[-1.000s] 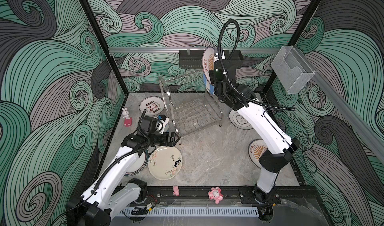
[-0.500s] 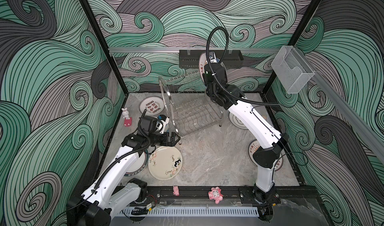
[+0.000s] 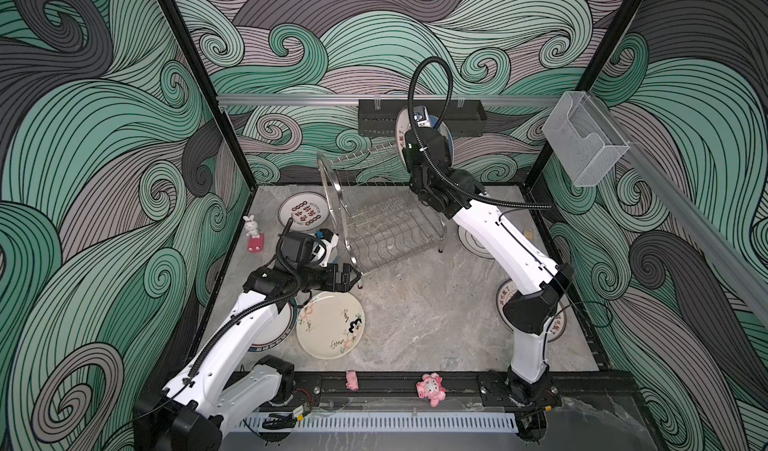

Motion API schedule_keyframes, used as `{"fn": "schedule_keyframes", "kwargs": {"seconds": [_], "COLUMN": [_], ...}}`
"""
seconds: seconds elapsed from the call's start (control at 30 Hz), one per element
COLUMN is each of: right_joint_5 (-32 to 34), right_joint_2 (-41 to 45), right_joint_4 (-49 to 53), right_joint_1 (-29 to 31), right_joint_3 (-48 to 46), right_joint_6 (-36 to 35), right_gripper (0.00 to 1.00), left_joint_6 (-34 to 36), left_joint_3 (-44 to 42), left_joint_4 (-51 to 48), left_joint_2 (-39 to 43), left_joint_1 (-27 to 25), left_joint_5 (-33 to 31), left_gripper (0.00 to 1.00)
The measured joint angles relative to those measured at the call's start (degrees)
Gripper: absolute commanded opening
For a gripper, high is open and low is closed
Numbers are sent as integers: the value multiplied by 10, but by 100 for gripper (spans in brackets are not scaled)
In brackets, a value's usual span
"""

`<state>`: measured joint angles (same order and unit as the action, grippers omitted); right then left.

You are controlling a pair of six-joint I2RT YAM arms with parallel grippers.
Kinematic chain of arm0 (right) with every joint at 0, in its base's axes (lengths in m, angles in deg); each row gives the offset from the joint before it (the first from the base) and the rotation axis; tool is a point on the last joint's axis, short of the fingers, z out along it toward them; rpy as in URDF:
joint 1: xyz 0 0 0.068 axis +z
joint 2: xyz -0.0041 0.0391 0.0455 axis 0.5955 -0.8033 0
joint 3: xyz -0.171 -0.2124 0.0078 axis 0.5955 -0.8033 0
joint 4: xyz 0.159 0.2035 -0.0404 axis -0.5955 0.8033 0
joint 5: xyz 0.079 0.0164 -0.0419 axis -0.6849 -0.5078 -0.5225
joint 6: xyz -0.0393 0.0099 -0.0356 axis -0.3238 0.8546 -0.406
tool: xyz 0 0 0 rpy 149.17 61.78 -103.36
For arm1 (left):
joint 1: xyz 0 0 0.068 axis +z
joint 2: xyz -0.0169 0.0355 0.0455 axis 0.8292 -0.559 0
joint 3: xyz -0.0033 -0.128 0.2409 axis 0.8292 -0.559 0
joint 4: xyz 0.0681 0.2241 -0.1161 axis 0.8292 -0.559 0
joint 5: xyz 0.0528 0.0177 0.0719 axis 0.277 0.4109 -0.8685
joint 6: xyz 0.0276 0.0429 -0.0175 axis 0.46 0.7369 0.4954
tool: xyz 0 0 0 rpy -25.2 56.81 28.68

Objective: Load the plates into the dish rack
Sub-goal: 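Lower the sunburst plate into the rack beside the striped plate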

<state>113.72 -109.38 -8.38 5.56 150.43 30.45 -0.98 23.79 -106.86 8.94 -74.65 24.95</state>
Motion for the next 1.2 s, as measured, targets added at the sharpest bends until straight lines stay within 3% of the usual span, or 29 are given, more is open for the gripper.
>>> {"fn": "schedule_keyframes", "kwargs": {"seconds": [0.47,0.53,0.63,0.77,0.97,1.2], "right_joint_5": [-10,-13,-12,-8,-8,-35], "right_joint_2": [50,61,71,76,76,83], "right_joint_4": [-64,-66,-66,-69,-68,-66], "right_joint_1": [-4,-5,-8,-17,-22,-21], "right_joint_3": [-114,-128,-144,-162,-179,-180], "right_joint_6": [14,14,10,3,2,1], "right_gripper": [0,10,16,34,42,59], "left_joint_6": [0,0,0,0,0,0], "left_joint_3": [0,0,0,0,0,0], "left_joint_4": [0,0,0,0,0,0], "left_joint_2": [0,0,0,0,0,0], "left_joint_1": [0,0,0,0,0,0], "left_joint_5": [0,0,0,0,0,0], "left_gripper": [99,99,99,99,99,99]}}
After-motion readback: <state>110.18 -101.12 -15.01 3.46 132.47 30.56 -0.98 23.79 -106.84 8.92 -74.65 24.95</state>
